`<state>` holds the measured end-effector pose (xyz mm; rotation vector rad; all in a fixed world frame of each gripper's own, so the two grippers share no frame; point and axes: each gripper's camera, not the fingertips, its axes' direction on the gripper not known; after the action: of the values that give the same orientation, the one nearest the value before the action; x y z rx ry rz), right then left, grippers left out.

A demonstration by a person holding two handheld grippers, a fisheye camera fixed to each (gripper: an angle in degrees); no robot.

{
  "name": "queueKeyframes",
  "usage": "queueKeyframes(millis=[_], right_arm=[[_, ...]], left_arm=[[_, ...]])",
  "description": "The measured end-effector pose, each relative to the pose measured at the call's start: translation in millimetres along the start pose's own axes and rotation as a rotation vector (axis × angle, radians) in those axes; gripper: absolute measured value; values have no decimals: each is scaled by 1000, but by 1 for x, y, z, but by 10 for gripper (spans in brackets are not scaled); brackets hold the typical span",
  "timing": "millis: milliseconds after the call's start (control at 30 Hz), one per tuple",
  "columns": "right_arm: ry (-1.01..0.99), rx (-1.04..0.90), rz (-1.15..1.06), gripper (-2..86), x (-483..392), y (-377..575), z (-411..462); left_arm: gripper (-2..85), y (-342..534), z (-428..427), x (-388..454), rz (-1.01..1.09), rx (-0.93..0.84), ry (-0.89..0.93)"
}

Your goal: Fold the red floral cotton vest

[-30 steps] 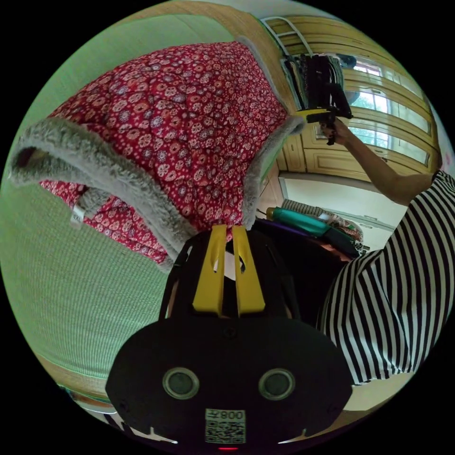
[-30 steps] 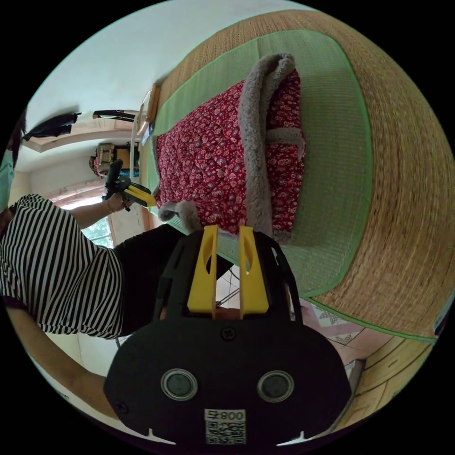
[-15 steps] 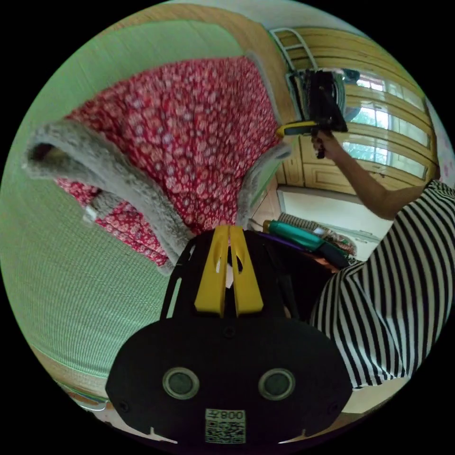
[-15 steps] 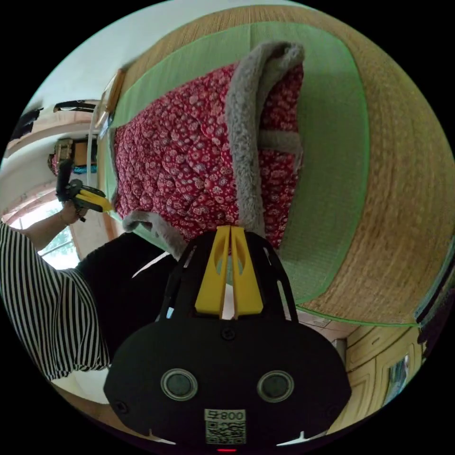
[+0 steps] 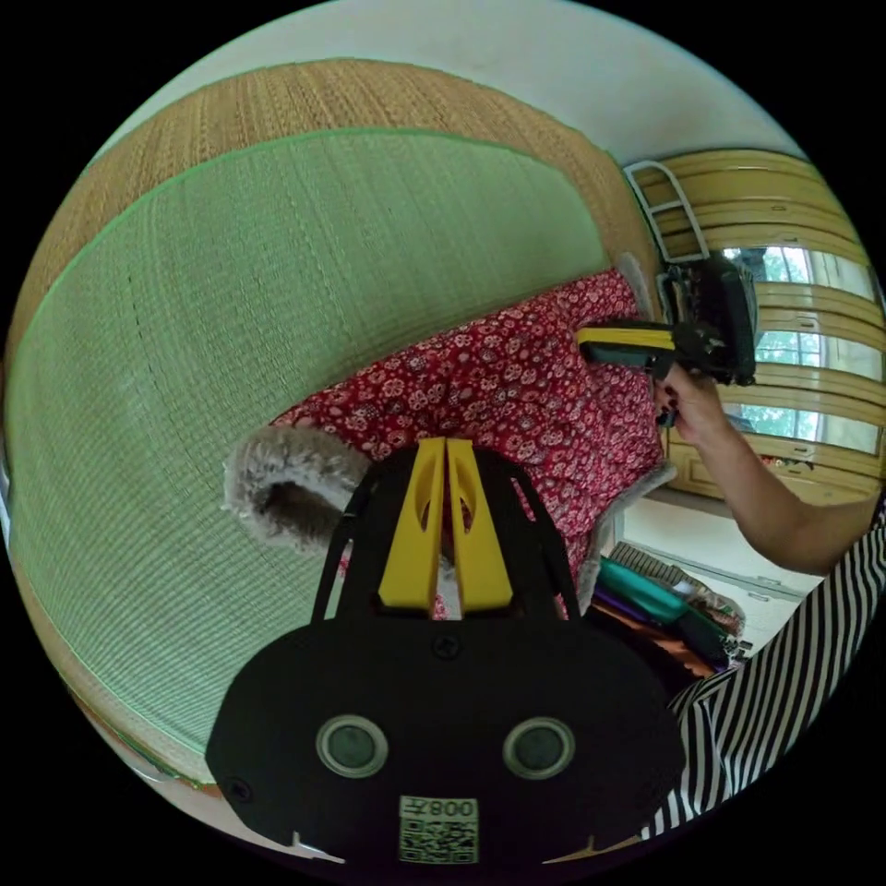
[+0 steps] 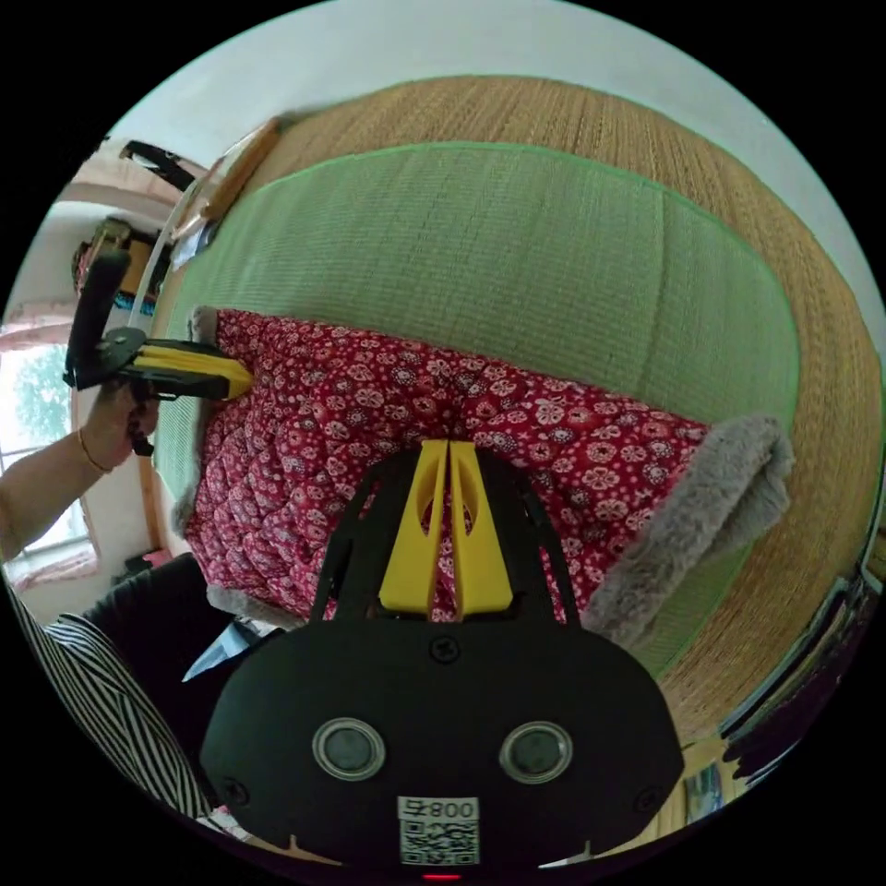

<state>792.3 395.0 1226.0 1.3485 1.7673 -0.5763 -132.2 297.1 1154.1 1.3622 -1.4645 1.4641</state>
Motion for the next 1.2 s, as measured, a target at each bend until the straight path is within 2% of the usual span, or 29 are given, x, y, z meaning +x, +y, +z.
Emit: queueKeyframes(millis=[167, 267, 333, 467, 567, 633, 700, 733, 800, 933, 1000, 1133, 1200], right_arm=[[-50, 169, 47, 1, -11, 25, -55], [-215, 107, -42, 1, -34, 14, -35], [-155, 15, -61, 1, -46, 4, 3], [-211, 51, -47, 1, -34, 7, -22], [-62, 134, 37, 0, -12, 33, -58], [43, 150, 173, 0, 25, 52, -66], [5, 118, 239, 0, 53, 58, -52], [-89, 97, 273, 0, 69, 58, -40], [-137, 114, 299, 0, 77, 58, -40], [-68, 151, 225, 1, 49, 65, -69], [-101, 146, 164, 1, 28, 70, -75], [-253, 64, 2, 1, -34, 67, -54], [-256, -4, -54, 1, -57, 61, -37]], left_arm=[[1, 11, -12, 40, 90, 126, 36], [1, -3, 21, 43, 108, 85, 31], [1, -8, 48, 37, 93, 27, 6], [0, 3, 52, 20, 52, 51, 90], [0, 24, 38, 13, 41, 95, 104], [1, 34, 40, 5, 19, 93, 116], [1, 36, 58, -8, -19, 47, 105], [1, 35, 72, -17, -26, 20, 120], [2, 36, 77, -28, -55, 34, 158], [6, 63, 50, -31, -51, 102, 170], [11, 85, 41, -39, -75, 108, 168], [53, 146, 42, -85, -263, 128, 270], [84, 172, 55, -110, -377, 116, 318]])
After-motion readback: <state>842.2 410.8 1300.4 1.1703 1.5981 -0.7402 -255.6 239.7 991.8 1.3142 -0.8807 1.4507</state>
